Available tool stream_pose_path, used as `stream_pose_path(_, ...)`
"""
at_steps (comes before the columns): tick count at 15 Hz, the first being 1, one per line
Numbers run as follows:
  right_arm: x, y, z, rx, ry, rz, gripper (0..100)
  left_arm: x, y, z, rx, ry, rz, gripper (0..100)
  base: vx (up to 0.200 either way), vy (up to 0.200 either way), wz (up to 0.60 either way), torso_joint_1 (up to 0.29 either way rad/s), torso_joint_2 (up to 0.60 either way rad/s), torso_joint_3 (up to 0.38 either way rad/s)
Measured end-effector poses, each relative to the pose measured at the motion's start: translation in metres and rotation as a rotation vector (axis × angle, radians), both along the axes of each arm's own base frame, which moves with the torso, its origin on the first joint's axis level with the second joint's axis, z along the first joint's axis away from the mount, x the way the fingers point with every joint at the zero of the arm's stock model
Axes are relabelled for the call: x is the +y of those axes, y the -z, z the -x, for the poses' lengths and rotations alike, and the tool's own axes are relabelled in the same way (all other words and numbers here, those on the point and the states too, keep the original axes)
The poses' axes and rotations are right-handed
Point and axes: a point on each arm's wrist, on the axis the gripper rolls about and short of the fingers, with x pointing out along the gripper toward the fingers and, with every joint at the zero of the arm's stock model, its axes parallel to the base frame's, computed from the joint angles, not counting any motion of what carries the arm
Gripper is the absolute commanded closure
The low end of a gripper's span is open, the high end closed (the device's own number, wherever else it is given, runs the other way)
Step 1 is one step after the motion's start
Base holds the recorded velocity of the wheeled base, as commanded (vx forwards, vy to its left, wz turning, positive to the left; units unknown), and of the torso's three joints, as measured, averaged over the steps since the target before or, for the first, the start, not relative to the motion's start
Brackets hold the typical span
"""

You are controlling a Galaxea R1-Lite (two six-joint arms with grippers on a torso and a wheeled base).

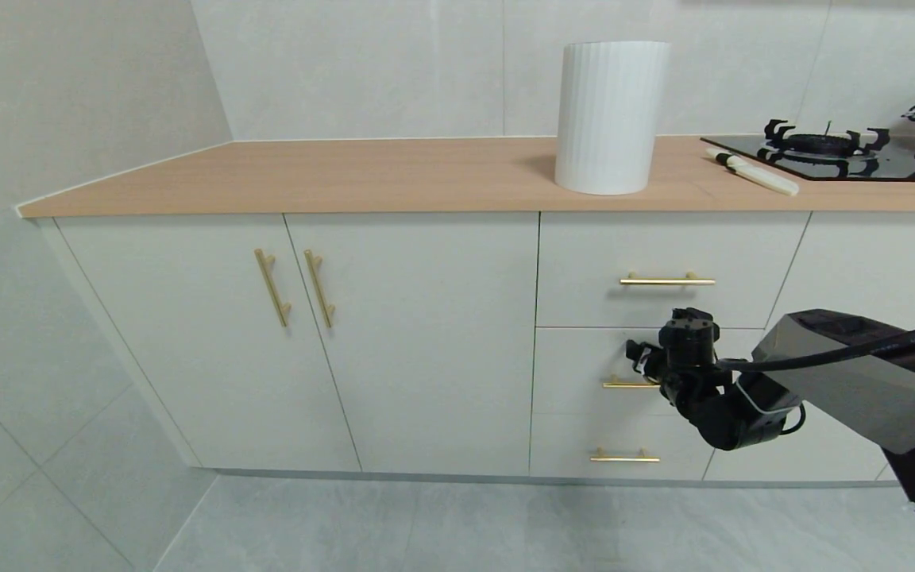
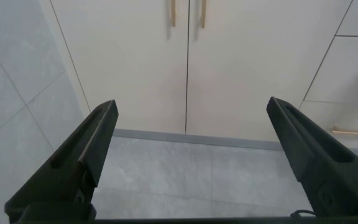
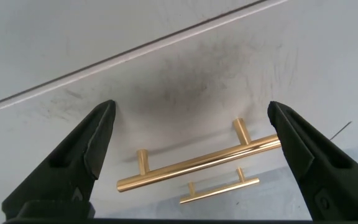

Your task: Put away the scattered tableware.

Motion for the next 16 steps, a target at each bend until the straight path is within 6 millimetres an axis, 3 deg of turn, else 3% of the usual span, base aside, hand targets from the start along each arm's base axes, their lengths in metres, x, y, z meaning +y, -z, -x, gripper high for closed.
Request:
stream_pose_path(4, -0.003, -0.009, 0.012, 0.006, 0.010, 0.002, 0, 0.000, 0.000, 0.000, 0.000, 0.000, 0.000, 0, 0.000, 0.000, 0.00, 0.000, 0.00, 0.000)
stream_pose_path(6, -0.001, -0.031, 0.034, 0.014, -0.009, 0.006, 0, 0.000, 0.000, 0.000, 0.000, 0.000, 0.000, 0, 0.000, 0.000, 0.00, 0.000, 0.00, 0.000)
stream_pose_path(8, -0.003, -0.066, 0.068, 0.005, -0.030, 0.016, 0, 0.000, 0.000, 0.000, 0.000, 0.001, 0.000, 0, 0.000, 0.000, 0.00, 0.000, 0.00, 0.000)
stream_pose_path(11, -0.018, -0.123, 0.139, -0.033, -0.060, 0.075, 0, 0.000, 0.000, 0.000, 0.000, 0.000, 0.000, 0, 0.000, 0.000, 0.00, 0.000, 0.00, 0.000)
stream_pose_path(13, -0.033, -0.155, 0.200, -0.081, -0.080, 0.133, 0, 0.000, 0.000, 0.000, 0.000, 0.000, 0.000, 0, 0.000, 0.000, 0.00, 0.000, 0.00, 0.000)
stream_pose_path(16, -0.057, -0.176, 0.290, -0.129, -0.077, 0.223, 0, 0.000, 0.000, 0.000, 0.000, 0.000, 0.000, 0, 0.000, 0.000, 0.00, 0.000, 0.00, 0.000)
